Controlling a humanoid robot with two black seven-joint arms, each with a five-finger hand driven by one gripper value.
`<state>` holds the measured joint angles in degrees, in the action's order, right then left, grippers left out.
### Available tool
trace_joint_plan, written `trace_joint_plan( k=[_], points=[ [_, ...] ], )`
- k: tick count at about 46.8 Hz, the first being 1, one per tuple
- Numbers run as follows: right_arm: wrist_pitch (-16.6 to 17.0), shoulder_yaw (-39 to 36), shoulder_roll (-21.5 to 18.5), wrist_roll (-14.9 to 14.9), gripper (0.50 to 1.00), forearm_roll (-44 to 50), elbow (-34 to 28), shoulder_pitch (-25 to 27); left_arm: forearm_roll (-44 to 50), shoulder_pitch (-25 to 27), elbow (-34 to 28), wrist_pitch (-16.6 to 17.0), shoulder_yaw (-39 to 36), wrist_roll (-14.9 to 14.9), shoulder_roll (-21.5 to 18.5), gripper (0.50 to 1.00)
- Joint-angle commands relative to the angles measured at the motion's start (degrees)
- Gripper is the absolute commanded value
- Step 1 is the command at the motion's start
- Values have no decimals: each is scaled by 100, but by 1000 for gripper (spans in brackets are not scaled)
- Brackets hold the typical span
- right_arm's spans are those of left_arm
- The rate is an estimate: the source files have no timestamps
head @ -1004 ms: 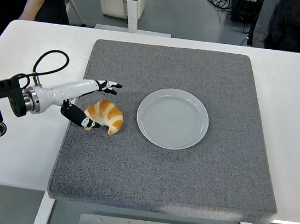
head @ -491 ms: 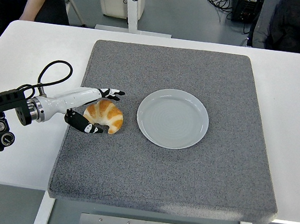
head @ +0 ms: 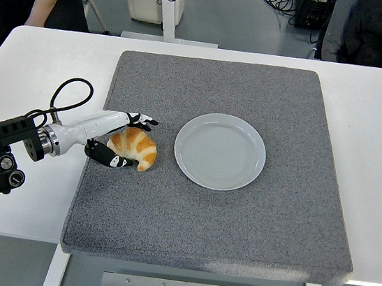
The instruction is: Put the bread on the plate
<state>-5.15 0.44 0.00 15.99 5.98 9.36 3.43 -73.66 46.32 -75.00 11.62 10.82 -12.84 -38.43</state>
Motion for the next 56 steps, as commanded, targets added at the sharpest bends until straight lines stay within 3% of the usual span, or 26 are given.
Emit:
trace_joint_plan(
  k=[1, 7, 17, 35, 56],
  points=[
    [-3, 0, 0, 0, 1000, 0, 4, 0, 10, 0, 21, -2, -1, -8, 2, 659],
    [-3, 0, 0, 0, 1000, 0, 4, 9, 19, 9, 21, -10, -1, -8, -7, 500],
    [-12, 0, 0, 0, 1000, 0, 4, 9, 124, 97, 328, -2, 113, -17, 151, 500],
    [-12, 0, 0, 0, 1000, 0, 4, 9, 186, 325, 355, -19, 131, -412, 134, 500],
    [-30, 26, 0, 0, 1000, 0, -207, 35, 273, 1072, 355, -72, 105, -386, -104, 500]
  ],
)
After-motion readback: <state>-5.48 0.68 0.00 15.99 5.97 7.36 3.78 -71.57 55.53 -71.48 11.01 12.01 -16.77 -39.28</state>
